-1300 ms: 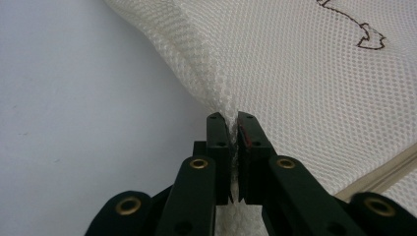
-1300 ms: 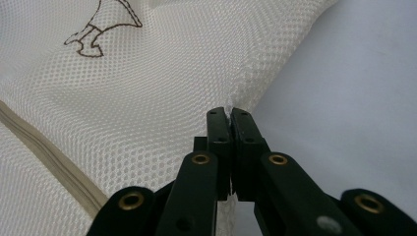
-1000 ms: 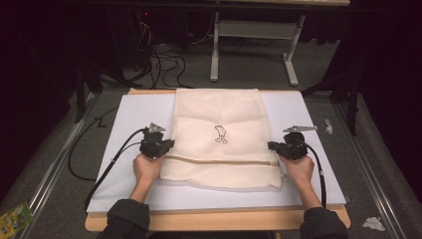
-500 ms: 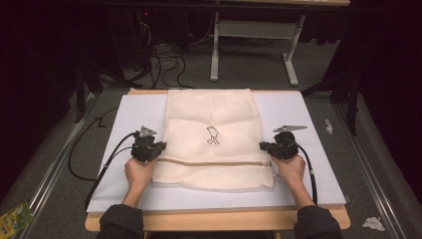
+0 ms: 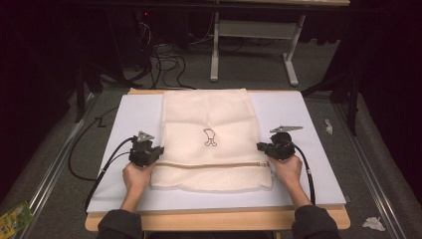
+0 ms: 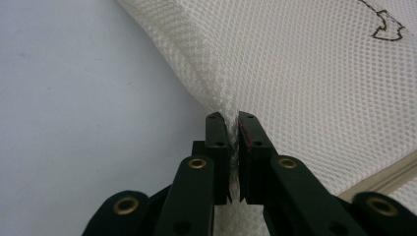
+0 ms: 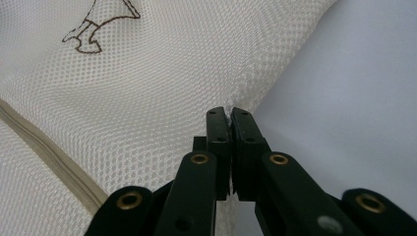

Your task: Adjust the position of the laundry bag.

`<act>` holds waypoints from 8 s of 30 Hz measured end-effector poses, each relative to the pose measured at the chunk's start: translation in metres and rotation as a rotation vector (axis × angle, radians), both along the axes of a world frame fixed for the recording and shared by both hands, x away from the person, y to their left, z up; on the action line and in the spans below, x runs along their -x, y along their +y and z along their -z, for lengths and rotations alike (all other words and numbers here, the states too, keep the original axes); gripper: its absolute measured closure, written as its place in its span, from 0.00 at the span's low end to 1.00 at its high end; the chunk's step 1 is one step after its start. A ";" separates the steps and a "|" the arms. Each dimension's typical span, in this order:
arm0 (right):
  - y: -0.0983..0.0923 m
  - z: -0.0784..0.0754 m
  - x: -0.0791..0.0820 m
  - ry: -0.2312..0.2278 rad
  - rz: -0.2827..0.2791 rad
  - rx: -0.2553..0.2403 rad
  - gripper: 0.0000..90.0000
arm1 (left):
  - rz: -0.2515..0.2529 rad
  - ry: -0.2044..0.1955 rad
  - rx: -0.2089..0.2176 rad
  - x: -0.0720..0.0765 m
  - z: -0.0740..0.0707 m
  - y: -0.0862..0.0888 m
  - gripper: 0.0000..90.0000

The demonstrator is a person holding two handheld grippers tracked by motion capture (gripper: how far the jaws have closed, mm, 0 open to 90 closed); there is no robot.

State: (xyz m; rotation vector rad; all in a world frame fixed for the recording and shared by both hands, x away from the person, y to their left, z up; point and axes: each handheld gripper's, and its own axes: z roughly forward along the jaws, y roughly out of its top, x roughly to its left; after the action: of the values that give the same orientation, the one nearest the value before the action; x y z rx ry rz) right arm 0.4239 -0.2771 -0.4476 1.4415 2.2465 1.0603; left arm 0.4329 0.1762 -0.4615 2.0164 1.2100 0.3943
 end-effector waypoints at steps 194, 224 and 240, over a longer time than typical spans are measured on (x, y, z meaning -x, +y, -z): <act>0.048 -0.042 0.015 -0.032 -0.172 -0.026 0.98 | 0.460 -0.001 0.196 0.034 -0.014 -0.203 0.77; 0.054 -0.045 0.014 -0.033 -0.179 -0.026 0.98 | 0.500 -0.011 0.240 0.034 -0.013 -0.213 0.77; 0.051 -0.043 0.016 -0.034 -0.183 -0.028 0.98 | 0.520 -0.008 0.252 0.032 -0.015 -0.216 0.97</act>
State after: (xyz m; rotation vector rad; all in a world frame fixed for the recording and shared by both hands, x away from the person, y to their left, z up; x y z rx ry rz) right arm 0.4080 -0.2263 -0.4050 1.2368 2.3848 1.1655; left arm 0.4008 -0.0403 -0.4467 2.0076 0.6510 -0.0071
